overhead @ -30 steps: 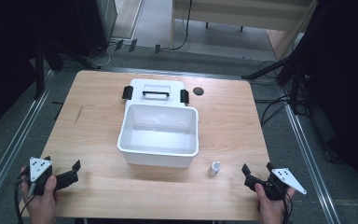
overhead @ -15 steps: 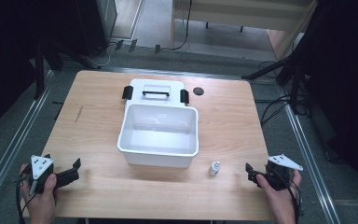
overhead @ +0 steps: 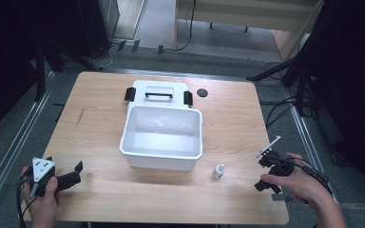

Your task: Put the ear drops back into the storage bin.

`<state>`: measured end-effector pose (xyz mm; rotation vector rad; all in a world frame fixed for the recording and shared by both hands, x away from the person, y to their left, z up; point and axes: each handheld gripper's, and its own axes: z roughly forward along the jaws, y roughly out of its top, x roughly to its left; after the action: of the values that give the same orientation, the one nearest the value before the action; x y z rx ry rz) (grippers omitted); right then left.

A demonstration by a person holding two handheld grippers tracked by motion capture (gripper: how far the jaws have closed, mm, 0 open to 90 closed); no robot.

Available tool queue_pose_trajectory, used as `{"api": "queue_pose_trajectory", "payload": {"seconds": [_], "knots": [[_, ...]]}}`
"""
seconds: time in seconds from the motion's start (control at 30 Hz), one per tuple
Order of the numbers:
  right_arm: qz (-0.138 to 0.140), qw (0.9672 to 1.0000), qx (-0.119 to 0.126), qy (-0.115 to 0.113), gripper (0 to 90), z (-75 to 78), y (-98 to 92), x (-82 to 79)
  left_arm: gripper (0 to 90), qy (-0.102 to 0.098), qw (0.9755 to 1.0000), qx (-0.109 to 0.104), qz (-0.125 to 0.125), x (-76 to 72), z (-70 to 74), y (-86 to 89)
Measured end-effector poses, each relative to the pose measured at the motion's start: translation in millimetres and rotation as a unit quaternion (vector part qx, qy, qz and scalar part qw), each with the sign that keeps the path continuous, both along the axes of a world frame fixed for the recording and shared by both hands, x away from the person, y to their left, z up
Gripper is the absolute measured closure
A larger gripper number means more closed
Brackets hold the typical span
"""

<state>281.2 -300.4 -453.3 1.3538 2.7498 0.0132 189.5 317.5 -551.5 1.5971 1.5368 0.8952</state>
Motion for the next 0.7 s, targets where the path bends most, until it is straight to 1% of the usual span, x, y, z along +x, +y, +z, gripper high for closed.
{"api": "queue_pose_trajectory", "payload": {"seconds": [0.03, 0.07, 0.1, 0.13, 0.23, 0.27, 0.33, 0.5, 0.6, 0.7], "knots": [[0.0, 1.0, 0.0, 0.0, 12.2, 0.0, 0.0, 0.0, 0.0, 0.0, 1.0, 0.0, 0.0, 0.0, 0.0, 0.0], [0.01, 0.9999, 0.003, -0.004, 12.3, 2.9, 4.3, 0.7, 0.0, 0.0, 1.0, 0.002, -0.001, 0.2, -0.1, -0.6], [0.022, 0.9996, 0.016, -0.004, 12.4, 7.2, 11.3, 2.3, 0.0, 0.001, 1.0, 0.003, -0.001, 0.3, 0.0, -0.8], [0.035, 0.9992, 0.021, -0.004, 12.4, 8.6, 15.5, 2.7, 0.0, 0.002, 1.0, 0.003, -0.002, 0.3, 0.0, -0.8], [0.069, 0.9973, 0.022, -0.007, 12.6, 10.6, 27.2, 4.6, 0.0, 0.002, 1.0, 0.003, -0.001, 0.3, 0.0, -0.7], [0.071, 0.9971, 0.025, -0.005, 12.8, 11.6, 31.4, 5.2, 0.0, 0.002, 1.0, 0.002, -0.001, 0.3, 0.0, -0.7], [0.087, 0.9958, 0.025, -0.011, 13.7, 13.9, 38.5, 7.5, 0.0, 0.002, 1.0, 0.003, -0.001, 0.4, 0.0, -0.8], [0.112, 0.9926, 0.044, -0.017, 16.9, 18.7, 58.0, 8.1, 0.0, 0.004, 1.0, 0.005, -0.002, 0.4, 0.1, -0.9], [0.123, 0.9912, 0.046, -0.02, 21.9, 19.4, 69.4, 7.6, 0.0, 0.003, 1.0, 0.006, -0.002, 0.4, 0.1, -0.9], [0.129, 0.99, 0.051, -0.027, 31.2, 21.5, 78.7, 7.3, 0.0, 0.003, 1.0, 0.006, -0.003, 0.3, 0.1, -0.9]]}}
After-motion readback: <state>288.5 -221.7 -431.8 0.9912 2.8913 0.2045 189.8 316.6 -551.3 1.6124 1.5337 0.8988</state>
